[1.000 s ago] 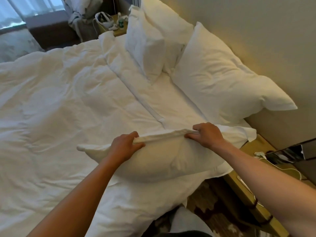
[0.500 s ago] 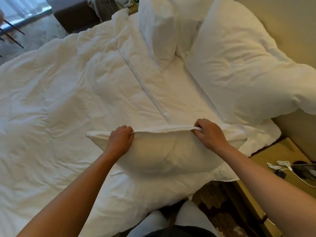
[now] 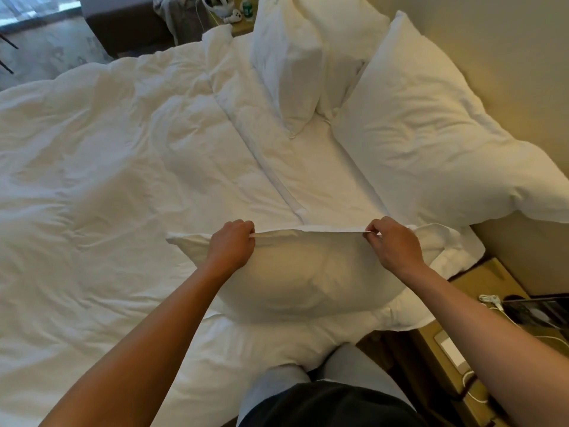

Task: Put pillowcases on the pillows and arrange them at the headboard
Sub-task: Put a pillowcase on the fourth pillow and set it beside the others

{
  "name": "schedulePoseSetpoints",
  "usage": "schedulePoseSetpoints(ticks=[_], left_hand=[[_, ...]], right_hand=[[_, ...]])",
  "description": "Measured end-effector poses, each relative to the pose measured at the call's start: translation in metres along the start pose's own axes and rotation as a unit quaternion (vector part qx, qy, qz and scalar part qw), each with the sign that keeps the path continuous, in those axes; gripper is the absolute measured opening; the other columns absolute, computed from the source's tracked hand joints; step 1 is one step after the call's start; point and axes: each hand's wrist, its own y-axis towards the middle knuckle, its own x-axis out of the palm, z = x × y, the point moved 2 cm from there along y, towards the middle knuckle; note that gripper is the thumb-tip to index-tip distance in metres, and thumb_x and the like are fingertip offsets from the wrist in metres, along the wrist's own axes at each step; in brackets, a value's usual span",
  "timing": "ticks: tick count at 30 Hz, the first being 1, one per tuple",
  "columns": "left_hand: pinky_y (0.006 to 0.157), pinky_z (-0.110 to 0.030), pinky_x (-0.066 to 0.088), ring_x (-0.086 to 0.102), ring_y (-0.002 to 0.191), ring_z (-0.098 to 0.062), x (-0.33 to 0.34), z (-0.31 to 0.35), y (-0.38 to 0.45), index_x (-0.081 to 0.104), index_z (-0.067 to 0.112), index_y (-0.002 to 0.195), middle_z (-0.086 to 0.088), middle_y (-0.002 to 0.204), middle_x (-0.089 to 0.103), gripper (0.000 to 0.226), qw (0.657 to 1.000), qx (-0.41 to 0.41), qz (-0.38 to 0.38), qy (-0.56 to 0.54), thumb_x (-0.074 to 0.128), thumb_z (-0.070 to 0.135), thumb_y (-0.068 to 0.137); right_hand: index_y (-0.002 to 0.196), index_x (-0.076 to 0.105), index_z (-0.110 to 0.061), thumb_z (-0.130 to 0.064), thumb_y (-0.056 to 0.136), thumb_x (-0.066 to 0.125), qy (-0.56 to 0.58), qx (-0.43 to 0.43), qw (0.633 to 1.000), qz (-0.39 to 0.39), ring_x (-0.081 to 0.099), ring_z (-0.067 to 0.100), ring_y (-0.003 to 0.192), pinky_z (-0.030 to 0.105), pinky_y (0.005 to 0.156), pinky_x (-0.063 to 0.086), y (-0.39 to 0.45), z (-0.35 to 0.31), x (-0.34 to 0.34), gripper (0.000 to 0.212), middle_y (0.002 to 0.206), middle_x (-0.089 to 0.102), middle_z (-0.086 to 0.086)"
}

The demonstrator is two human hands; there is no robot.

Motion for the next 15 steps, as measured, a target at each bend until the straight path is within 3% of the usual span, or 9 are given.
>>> schedulePoseSetpoints(ticks=[3,5,7,9,11,15], left_hand=[[0.066,-0.034,0.042,0.055,0.084,-0.02,0.003,-0.006,0.0,0.06,0.021,0.098,0.004,0.092,0.058,0.011,0.999,0.019,-0.024,-0.042,0.049,0.024,0.098],[0.068,-0.037,0.047,0.057,0.082,-0.022,0.006,-0.009,-0.003,0.057,0.02,0.101,0.001,0.092,0.061,0.012,0.997,0.021,-0.043,-0.066,0.046,0.024,0.1],[0.068,-0.04,0.052,0.058,0.078,-0.025,0.009,-0.011,-0.006,0.053,0.019,0.1,-0.003,0.088,0.062,0.01,0.994,0.018,-0.057,-0.086,0.044,0.023,0.101],[0.066,-0.042,0.052,0.058,0.074,-0.027,0.011,-0.014,-0.008,0.049,0.019,0.098,-0.004,0.083,0.06,0.009,0.994,0.012,-0.057,-0.096,0.042,0.023,0.102],[0.066,-0.041,0.052,0.059,0.075,-0.027,0.012,-0.016,-0.007,0.052,0.021,0.1,-0.003,0.085,0.061,0.01,0.993,0.003,-0.057,-0.103,0.044,0.026,0.102],[0.078,-0.035,0.05,0.064,0.093,-0.03,0.012,-0.016,-0.006,0.069,0.021,0.112,-0.005,0.099,0.066,0.024,0.993,0.002,-0.076,-0.095,0.051,0.029,0.1]], right_hand=[[0.095,0.067,-0.024,-0.029,0.104,0.055,-0.028,0.024,0.999,0.011,0.066,0.022,0.085,0.047,0.114,0.035,-0.008,-0.004,0.005,0.016,0.09,0.069,-0.006],[0.09,0.062,-0.02,-0.027,0.107,0.048,-0.018,0.037,0.999,0.005,0.064,0.024,0.08,0.047,0.123,0.027,-0.013,-0.008,0.008,0.023,0.076,0.068,-0.004],[0.09,0.055,-0.02,-0.027,0.109,0.041,0.015,0.044,0.999,0.002,0.06,0.024,0.074,0.044,0.112,0.04,-0.018,-0.012,0.011,0.025,0.066,0.064,-0.001],[0.092,0.05,-0.025,-0.032,0.11,0.035,0.041,0.048,0.998,-0.005,0.062,0.02,0.066,0.041,0.086,0.055,-0.02,-0.014,0.01,0.024,0.072,0.062,0.002],[0.094,0.047,-0.027,-0.035,0.111,0.034,0.043,0.041,0.998,-0.021,0.066,0.019,0.053,0.043,0.07,0.059,-0.018,-0.013,0.008,0.022,0.076,0.063,0.003],[0.096,0.045,-0.026,-0.033,0.11,0.037,0.016,0.003,0.999,-0.05,0.063,0.021,0.054,0.043,0.063,0.057,-0.013,-0.005,0.003,0.018,0.069,0.064,0.001]])
